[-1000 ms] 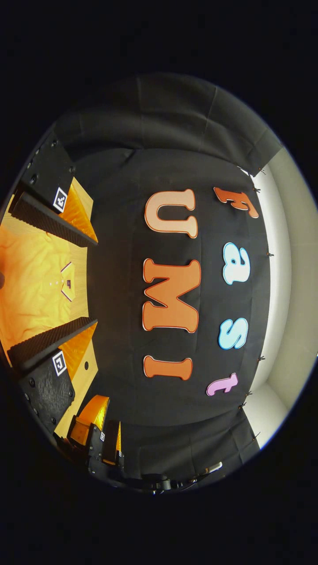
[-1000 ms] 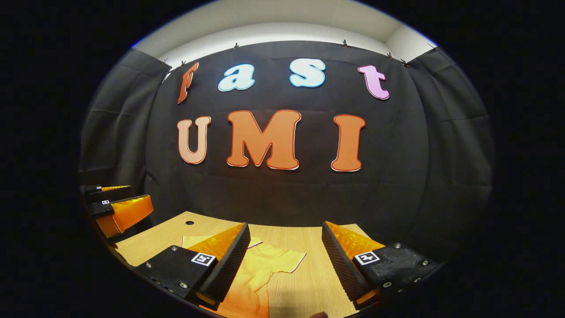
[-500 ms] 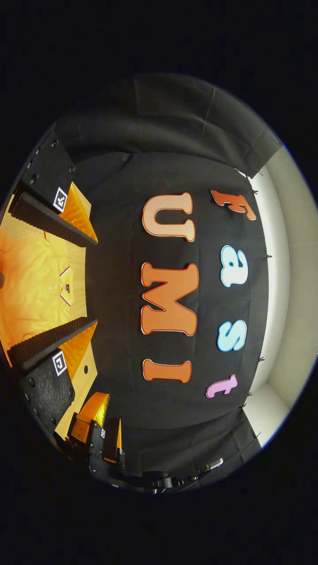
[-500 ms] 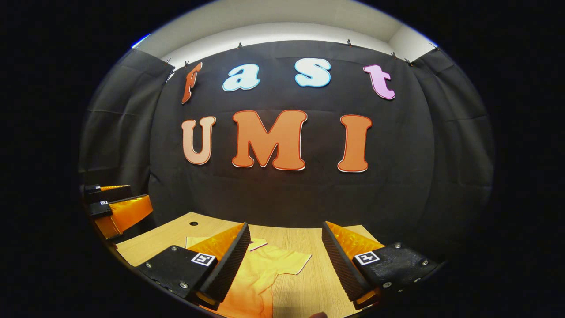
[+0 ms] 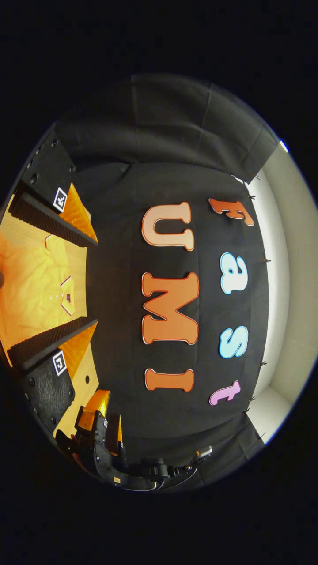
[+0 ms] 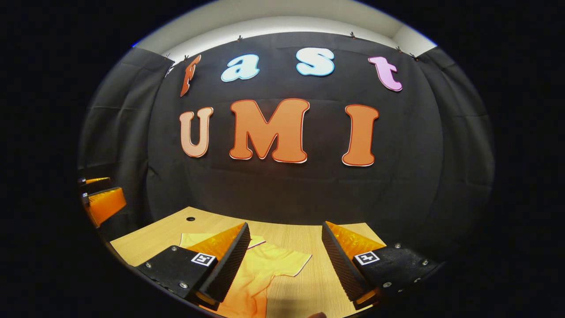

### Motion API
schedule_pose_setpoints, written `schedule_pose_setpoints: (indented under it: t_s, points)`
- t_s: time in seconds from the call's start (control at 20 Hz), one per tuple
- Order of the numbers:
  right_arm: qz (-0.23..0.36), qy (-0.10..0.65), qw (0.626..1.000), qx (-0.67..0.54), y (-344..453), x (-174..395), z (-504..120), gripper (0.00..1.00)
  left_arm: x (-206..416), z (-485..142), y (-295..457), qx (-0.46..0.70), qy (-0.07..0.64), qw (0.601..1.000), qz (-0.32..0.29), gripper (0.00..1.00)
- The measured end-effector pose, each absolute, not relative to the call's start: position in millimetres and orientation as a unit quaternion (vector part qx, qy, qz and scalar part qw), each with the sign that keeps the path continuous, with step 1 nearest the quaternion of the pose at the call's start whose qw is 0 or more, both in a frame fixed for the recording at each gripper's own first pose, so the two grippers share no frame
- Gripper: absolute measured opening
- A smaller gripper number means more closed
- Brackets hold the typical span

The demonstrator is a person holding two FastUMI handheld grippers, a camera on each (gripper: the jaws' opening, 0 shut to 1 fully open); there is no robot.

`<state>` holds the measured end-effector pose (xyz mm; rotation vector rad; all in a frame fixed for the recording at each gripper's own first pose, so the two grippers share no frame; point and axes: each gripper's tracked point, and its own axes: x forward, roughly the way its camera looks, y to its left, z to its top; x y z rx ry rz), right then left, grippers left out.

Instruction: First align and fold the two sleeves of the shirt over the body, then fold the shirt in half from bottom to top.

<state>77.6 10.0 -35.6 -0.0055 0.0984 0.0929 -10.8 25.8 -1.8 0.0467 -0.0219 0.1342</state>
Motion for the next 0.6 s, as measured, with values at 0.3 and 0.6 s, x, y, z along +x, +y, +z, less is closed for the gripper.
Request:
schedule_pose_setpoints:
  t_s: [0.3,0.6]
  points:
    - [0.068,0.096,0.993,-0.017,0,145,-77,0.98,-12,-5,32,0.028,-0.009,0.992,0.122,0.98]
    - [0.08,0.177,0.981,-0.001,-10,206,-129,0.99,-17,-11,44,0.034,-0.001,0.982,0.185,0.98]
